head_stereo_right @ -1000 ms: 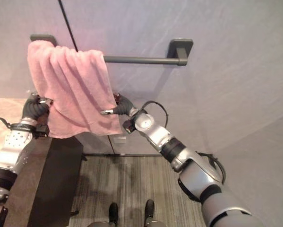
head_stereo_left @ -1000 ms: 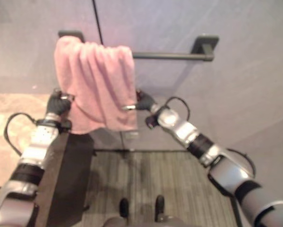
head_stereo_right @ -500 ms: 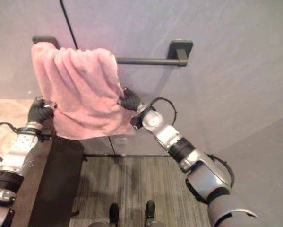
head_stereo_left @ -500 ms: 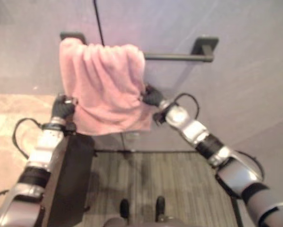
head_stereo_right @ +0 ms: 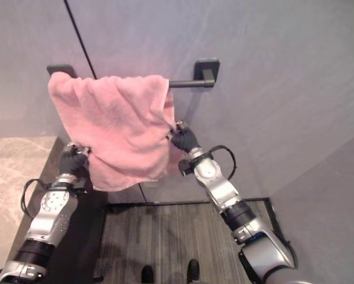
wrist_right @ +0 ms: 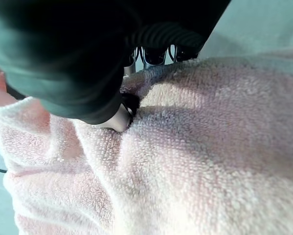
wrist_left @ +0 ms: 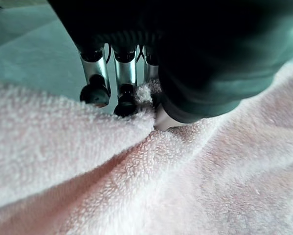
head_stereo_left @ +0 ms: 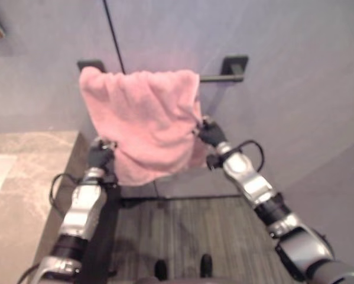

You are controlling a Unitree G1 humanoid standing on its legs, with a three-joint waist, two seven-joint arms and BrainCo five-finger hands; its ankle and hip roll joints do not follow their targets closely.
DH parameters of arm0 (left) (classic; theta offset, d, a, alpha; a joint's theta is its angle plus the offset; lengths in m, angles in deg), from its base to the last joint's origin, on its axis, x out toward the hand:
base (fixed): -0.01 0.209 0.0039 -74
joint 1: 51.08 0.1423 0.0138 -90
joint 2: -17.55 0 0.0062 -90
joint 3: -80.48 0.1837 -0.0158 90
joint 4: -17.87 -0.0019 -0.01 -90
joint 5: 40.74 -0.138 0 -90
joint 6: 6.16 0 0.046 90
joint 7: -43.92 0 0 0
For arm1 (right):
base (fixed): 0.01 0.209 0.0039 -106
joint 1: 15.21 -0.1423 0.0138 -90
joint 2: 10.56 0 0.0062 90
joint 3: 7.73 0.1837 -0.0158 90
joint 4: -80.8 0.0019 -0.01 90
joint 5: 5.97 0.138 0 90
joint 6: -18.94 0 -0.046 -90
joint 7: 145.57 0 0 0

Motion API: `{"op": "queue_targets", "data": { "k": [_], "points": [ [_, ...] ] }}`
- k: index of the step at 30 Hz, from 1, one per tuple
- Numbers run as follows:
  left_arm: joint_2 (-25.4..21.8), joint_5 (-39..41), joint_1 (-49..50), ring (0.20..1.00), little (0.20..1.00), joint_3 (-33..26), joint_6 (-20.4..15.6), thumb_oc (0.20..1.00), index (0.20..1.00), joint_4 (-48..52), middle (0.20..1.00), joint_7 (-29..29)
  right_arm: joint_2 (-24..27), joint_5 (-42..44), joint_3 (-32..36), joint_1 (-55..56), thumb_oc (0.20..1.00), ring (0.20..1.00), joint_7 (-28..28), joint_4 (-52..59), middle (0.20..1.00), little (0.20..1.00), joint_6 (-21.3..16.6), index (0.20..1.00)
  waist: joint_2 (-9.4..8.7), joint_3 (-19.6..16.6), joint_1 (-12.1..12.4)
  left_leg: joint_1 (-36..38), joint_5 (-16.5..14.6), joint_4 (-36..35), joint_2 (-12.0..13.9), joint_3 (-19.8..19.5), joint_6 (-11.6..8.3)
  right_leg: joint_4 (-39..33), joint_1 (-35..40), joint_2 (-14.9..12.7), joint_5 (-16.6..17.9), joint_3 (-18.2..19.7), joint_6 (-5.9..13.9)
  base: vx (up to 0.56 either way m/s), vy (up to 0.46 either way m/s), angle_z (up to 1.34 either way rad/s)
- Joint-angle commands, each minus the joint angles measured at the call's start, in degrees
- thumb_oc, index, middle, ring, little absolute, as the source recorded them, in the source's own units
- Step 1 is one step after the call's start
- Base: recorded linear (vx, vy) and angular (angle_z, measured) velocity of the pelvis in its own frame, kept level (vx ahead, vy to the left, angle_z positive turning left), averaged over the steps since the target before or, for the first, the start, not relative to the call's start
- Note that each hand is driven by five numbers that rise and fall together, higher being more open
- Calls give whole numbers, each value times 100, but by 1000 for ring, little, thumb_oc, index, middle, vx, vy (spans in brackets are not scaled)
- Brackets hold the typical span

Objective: Put brush and paste in cup on sink, flatten towel.

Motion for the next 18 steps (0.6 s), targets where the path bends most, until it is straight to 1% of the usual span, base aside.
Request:
{"op": "queue_targets", "data": {
  "k": [1,2,4,6,9,11,13,15,16,17,18],
  "points": [
    [-209,-87,-200,200,200,-91,-462,200,200,-11,200,117,-205,-120,352,-137,200,200,-245,304,200,200,-622,200,-98,-293,65,39,-430,78,72,-25,129,34,348,-462,-273,-321,371,16,-46,2],
    [-247,-232,-165,200,200,-166,-497,200,200,92,200,141,-175,-227,354,-139,200,200,-200,375,200,200,-650,200,-91,-319,89,66,-429,78,73,-33,125,34,382,-459,-298,-318,365,8,-34,1],
    [-95,-29,-129,200,200,-295,-568,200,200,117,200,221,-171,-263,413,-105,200,200,-269,517,200,200,-692,200,-73,-332,82,104,-440,78,78,-32,124,34,412,-463,-316,-329,356,5,-23,1],
    [-75,-112,-117,200,200,-333,-590,200,200,147,200,284,-222,-230,465,-92,200,200,-334,546,200,200,-752,200,-56,-348,86,142,-453,78,78,-30,130,34,452,-465,-332,-331,347,0,0,0],
    [-29,-41,-208,200,200,-430,-667,200,200,222,200,452,-285,-313,375,-202,200,200,-404,540,200,200,-777,200,-46,-369,93,184,-461,78,75,-30,128,34,491,-475,-353,-340,342,0,0,0],
    [-91,-260,-364,200,200,-421,-690,200,200,307,200,596,-311,-327,266,-361,200,200,-428,474,200,200,-767,200,-41,-380,111,205,-459,78,74,-32,121,34,516,-463,-364,-339,339,0,0,0],
    [-78,-200,-424,200,200,-522,-789,200,200,443,200,689,-315,-298,174,-489,200,200,-378,546,200,200,-781,200,-47,-387,124,211,-455,78,74,-26,114,34,521,-457,-370,-341,334,0,0,0],
    [-106,-348,-470,200,200,-478,-796,200,200,589,200,718,-304,-339,144,-527,200,200,-410,555,200,200,-830,200,-38,-387,124,218,-454,78,77,-21,111,34,523,-457,-361,-344,325,0,0,0],
    [-292,-748,-495,200,200,-428,-778,200,200,837,200,650,-254,-393,178,-498,200,200,-422,616,200,200,-885,200,-28,-387,126,213,-452,78,78,-27,112,34,521,-455,-359,-346,321,0,0,0],
    [-341,-745,-450,200,200,-456,-836,200,200,1089,200,566,-243,-380,239,-442,200,200,-401,731,200,200,-947,200,-28,-385,131,213,-453,78,75,-36,114,34,521,-453,-360,-348,324,0,0,0],
    [-272,-518,-385,200,200,-480,-900,200,200,1244,200,447,-248,-382,289,-359,200,200,-362,789,200,200,-981,200,-30,-389,123,211,-458,78,73,-40,115,34,520,-454,-367,-351,330,0,0,0]
  ]
}}
